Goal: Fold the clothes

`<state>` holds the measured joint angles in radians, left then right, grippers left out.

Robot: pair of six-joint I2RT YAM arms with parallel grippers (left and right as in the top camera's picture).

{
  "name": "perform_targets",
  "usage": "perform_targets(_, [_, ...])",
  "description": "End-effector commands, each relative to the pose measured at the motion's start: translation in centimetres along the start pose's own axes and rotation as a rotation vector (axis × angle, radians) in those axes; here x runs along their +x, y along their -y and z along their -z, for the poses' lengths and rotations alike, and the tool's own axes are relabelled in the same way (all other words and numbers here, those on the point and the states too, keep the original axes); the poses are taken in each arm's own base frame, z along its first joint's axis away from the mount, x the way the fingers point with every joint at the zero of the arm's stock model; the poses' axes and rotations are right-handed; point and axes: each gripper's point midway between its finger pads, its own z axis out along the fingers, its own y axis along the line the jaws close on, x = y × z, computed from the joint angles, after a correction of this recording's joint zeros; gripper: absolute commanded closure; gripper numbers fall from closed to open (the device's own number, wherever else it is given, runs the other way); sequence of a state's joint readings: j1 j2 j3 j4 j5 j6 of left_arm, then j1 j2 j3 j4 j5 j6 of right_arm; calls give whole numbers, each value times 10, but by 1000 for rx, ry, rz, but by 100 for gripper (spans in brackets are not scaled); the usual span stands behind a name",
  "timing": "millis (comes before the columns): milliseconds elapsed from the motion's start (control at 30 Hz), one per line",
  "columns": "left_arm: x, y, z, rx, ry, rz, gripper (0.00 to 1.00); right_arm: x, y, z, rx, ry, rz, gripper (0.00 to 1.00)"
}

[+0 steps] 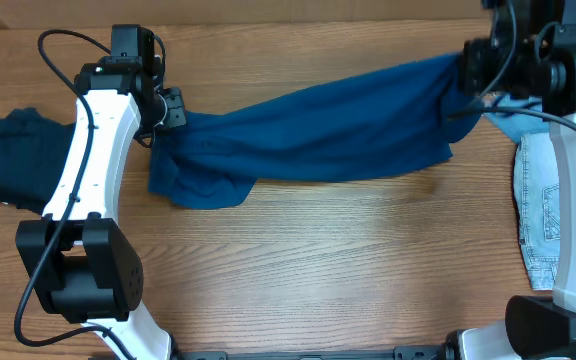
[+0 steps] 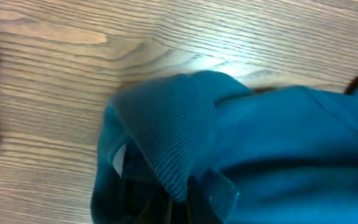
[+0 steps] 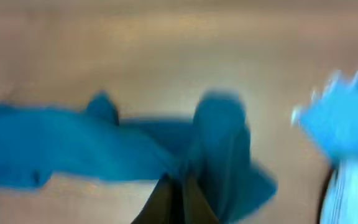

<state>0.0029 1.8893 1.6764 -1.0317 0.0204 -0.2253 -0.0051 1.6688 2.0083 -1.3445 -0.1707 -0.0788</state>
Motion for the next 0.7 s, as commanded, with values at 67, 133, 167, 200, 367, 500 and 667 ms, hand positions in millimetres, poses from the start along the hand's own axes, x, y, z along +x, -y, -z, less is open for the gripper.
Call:
perform_targets(67, [-11,9,17,65,43,-59,96,48,-48,16,-193,-184,-16,96])
perform_targets(133, [-19,11,29,71,80,-68,95,75,-62,21,-207,-298,-3,96])
perform_targets(167, [-22,12,35,75,97,-74,94,84,-67,23,-205,-334,8,96])
perform_targets(200, [-25,12,43,77,118,-90,93,88,-70,21,-195,-346,14,96])
perform_targets(367, [-16,-4,86,8,148,-112,96,92,-71,18,-144,-361,21,96])
perform_targets(500, [18,-11,125,5,113,-92,96,90,-67,17,-122,-354,26,96])
perform_targets(667, [55,-18,126,-13,-29,-83,53,87,-67,16,-123,-341,29,95])
